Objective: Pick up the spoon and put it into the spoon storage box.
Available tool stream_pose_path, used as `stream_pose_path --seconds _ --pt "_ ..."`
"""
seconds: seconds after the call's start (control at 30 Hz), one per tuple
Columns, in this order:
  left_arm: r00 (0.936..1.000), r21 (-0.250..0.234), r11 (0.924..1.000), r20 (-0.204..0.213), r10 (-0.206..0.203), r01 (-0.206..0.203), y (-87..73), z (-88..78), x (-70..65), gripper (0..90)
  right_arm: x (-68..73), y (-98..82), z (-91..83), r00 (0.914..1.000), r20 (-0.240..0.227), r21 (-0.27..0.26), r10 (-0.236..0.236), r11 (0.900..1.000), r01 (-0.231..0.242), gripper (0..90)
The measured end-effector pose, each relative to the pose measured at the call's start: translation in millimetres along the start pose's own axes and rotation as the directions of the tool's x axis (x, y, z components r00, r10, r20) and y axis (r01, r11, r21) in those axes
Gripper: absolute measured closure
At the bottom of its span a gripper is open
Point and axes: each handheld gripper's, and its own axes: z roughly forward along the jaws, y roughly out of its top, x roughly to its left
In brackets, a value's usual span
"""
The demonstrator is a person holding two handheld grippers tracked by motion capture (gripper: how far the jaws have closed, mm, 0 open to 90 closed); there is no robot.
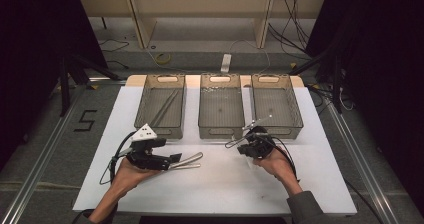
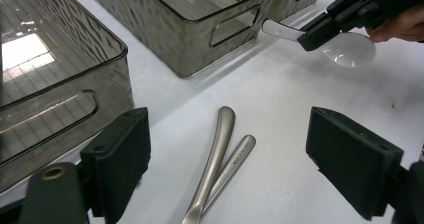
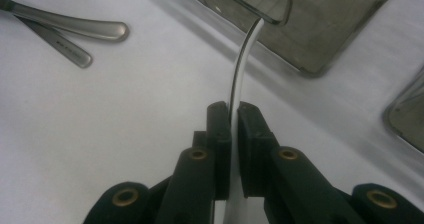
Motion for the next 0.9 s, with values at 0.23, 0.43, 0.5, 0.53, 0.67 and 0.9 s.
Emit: stream_pose_path --seconds 0.23,0.43,0.5,0.53,0.67,0.9 --pt "1.0000 -0.002 1.0000 0.000 0.000 0.000 -0.2 -0.4 0.4 17.3 1.8 6.9 -11.1 0.9996 -0.027 -0.057 -0.012 0.998 0.010 85.8" --pt "1.0000 -0.012 0.9999 0.006 -0.004 0.004 0.2 -1.0 0.7 17.2 0.6 21.3 -20.1 0.9993 -0.030 -0.105 -0.022 0.994 0.018 85.8" --pt "0.9999 -0.022 0.9997 0.008 -0.012 0.013 0.2 -1.3 0.4 17.0 -1.5 28.4 -22.8 0.9994 -0.028 -0.127 -0.018 0.992 0.015 85.8" --pt "0.9999 -0.023 0.9997 0.009 -0.011 0.011 0.2 -1.4 0.8 16.7 -2.6 31.5 -23.8 0.9995 -0.024 -0.138 -0.018 0.990 0.015 85.8" --pt "0.9998 -0.039 0.9990 0.010 -0.019 0.019 0.6 -2.8 0.6 16.1 -6.9 42.2 -26.9 0.9999 -0.013 -0.165 -0.011 0.986 0.008 85.8" --pt "0.9996 -0.052 0.9983 0.012 -0.025 0.025 1.1 -4.1 1.2 15.3 -13.0 58.4 -30.5 0.9999 0.006 -0.201 0.008 0.980 -0.006 85.8"
